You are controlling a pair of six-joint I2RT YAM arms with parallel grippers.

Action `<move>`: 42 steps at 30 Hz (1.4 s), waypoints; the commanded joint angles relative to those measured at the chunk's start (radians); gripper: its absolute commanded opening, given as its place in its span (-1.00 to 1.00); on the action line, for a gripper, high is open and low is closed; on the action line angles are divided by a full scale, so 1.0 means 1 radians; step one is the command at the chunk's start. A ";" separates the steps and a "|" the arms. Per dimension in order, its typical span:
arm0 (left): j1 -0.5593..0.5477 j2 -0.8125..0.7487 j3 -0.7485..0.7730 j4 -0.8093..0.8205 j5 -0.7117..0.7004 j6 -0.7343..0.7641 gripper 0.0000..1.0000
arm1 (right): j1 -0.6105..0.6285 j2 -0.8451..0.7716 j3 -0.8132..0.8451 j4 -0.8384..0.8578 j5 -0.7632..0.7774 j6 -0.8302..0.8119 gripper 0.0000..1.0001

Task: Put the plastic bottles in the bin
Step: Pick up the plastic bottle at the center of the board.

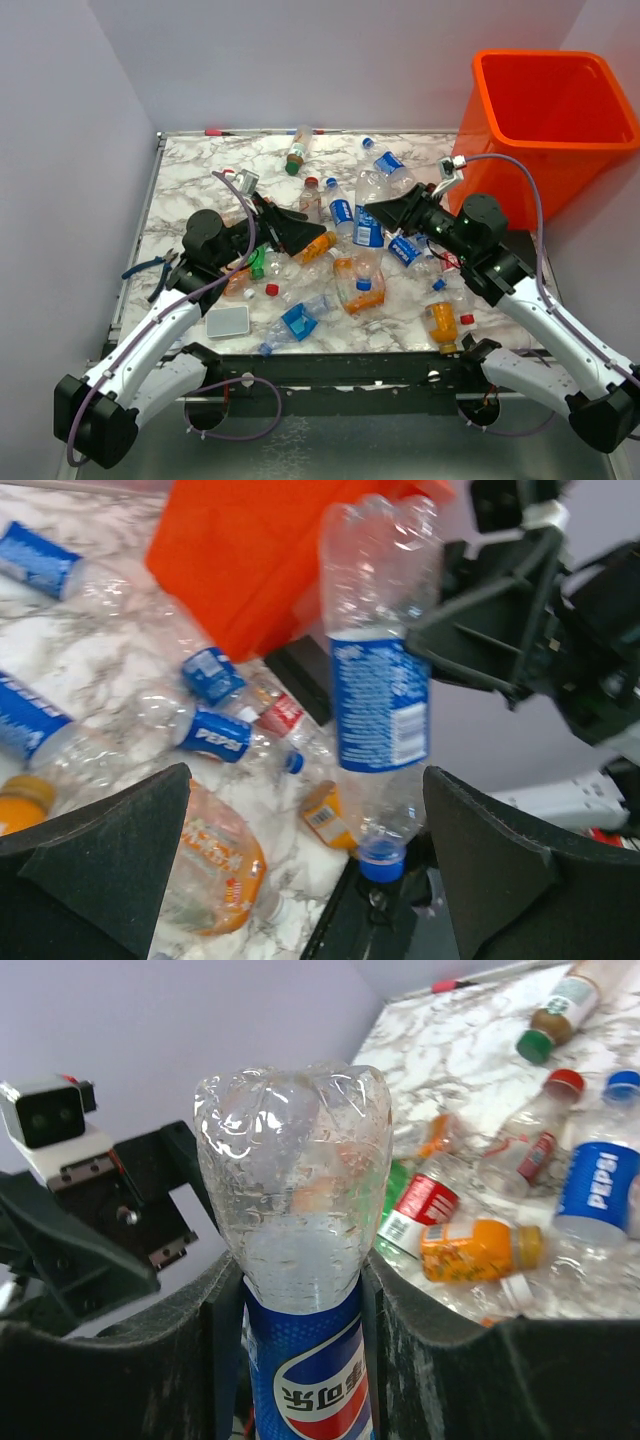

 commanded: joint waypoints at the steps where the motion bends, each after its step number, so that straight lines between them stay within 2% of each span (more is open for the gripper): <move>1: -0.048 -0.031 -0.003 0.103 0.139 -0.007 0.98 | 0.006 0.037 -0.037 0.299 -0.096 0.135 -0.29; 6: -0.086 -0.009 -0.010 0.103 0.131 0.003 0.98 | 0.006 0.084 -0.059 0.470 -0.143 0.211 -0.30; 14: -0.203 0.094 0.032 0.103 0.115 0.053 0.99 | 0.018 0.146 -0.045 0.559 -0.193 0.257 -0.31; 20: -0.267 0.161 0.069 0.103 0.088 0.075 0.96 | 0.026 0.139 -0.041 0.548 -0.188 0.232 -0.31; 24: -0.283 0.167 0.065 0.105 0.062 0.084 0.72 | 0.027 0.118 -0.053 0.539 -0.181 0.219 -0.31; 26: -0.285 0.167 0.066 0.106 0.054 0.084 0.68 | 0.027 0.110 -0.062 0.543 -0.179 0.217 -0.31; 30: -0.285 0.144 0.087 0.103 -0.013 0.096 0.97 | 0.027 0.117 -0.049 0.522 -0.219 0.201 -0.31; 38: -0.285 0.152 0.210 0.005 -0.044 0.183 0.98 | 0.027 0.099 -0.006 0.391 -0.304 0.092 -0.30; 40: -0.286 0.170 0.221 0.004 -0.032 0.179 0.90 | 0.027 0.092 -0.005 0.380 -0.308 0.081 -0.30; 42: -0.285 0.192 0.230 0.005 -0.014 0.172 0.71 | 0.027 0.088 0.004 0.361 -0.320 0.066 -0.30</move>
